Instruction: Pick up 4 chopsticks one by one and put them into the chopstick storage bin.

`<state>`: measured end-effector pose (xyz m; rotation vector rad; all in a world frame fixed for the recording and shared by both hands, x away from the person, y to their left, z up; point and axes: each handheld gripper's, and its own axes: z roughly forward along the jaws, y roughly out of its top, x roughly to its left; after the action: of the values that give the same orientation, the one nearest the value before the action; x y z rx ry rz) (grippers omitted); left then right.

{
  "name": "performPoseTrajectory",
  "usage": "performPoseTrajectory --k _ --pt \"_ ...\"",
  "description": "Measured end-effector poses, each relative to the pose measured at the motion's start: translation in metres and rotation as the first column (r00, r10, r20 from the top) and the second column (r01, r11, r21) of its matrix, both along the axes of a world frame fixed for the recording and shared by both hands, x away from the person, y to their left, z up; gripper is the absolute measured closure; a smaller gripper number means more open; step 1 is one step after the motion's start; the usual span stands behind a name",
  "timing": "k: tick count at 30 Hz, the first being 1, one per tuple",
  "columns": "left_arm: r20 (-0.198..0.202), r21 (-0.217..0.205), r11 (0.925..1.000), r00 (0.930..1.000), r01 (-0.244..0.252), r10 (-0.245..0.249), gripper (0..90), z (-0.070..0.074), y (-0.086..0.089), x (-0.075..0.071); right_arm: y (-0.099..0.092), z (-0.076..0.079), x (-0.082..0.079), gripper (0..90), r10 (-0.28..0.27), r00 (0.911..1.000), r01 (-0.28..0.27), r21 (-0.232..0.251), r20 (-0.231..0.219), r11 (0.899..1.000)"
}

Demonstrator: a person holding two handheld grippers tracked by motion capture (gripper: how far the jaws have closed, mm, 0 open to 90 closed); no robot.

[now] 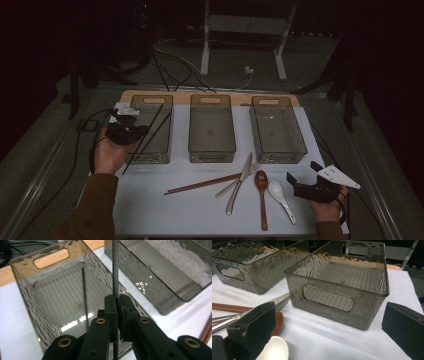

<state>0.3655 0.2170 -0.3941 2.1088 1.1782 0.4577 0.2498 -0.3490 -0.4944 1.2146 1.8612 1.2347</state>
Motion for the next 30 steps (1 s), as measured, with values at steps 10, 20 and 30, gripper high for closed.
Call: performPoseTrajectory --k 10,20,30 --pt "-0.011 0.026 0.9996 0.9998 -0.013 0.013 87.7 0.003 0.002 0.012 0.0 0.0 0.0 0.0 0.0 1.0 0.0 0.0 -0.002 1.0" --pt "-0.004 0.025 0.9993 0.9997 -0.026 0.026 87.7 0.007 0.004 0.022 0.0 0.0 0.0 0.0 0.001 1.0 -0.001 0.002 -0.003 1.0" --pt "0.001 0.015 0.9989 0.999 -0.044 0.044 87.7 0.009 0.007 0.035 0.0 0.0 0.0 0.0 0.0 1.0 0.0 0.002 -0.002 1.0"
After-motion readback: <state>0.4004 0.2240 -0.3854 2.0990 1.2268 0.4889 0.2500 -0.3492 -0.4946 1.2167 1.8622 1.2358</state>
